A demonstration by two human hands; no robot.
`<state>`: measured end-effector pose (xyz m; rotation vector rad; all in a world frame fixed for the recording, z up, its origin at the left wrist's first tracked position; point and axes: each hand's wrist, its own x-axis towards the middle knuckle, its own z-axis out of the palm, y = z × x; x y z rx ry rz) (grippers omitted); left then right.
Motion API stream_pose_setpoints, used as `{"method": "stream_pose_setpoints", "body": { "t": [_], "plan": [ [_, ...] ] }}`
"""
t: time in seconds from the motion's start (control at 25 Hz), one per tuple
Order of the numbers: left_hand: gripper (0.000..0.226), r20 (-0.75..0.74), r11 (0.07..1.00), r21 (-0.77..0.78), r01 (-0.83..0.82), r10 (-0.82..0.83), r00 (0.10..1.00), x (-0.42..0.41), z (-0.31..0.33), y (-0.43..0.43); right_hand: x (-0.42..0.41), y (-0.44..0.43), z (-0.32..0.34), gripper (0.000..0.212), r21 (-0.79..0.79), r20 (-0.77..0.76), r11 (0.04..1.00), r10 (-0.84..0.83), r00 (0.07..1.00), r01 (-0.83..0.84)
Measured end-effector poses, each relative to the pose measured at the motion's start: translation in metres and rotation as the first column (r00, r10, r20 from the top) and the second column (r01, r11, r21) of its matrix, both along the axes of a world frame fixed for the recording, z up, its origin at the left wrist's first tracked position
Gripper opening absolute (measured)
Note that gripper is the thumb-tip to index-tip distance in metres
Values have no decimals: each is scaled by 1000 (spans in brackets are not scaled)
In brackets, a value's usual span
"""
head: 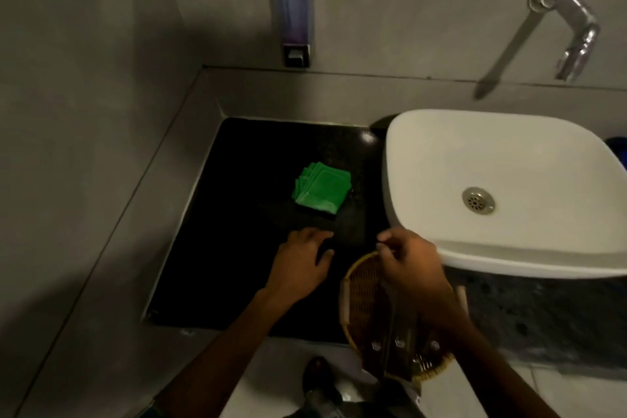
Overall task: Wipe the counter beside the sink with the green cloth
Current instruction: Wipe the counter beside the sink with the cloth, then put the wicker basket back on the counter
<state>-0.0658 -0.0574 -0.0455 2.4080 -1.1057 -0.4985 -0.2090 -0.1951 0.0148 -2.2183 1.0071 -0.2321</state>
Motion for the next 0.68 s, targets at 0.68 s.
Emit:
{"method": "stream_pose_setpoints", "body": {
  "t": [0.68],
  "plan": [
    [32, -161, 908, -88, -410, 393, 905, -3, 23, 76, -49, 23, -12, 21, 433, -89, 896, -58, 994, 92]
  ]
}}
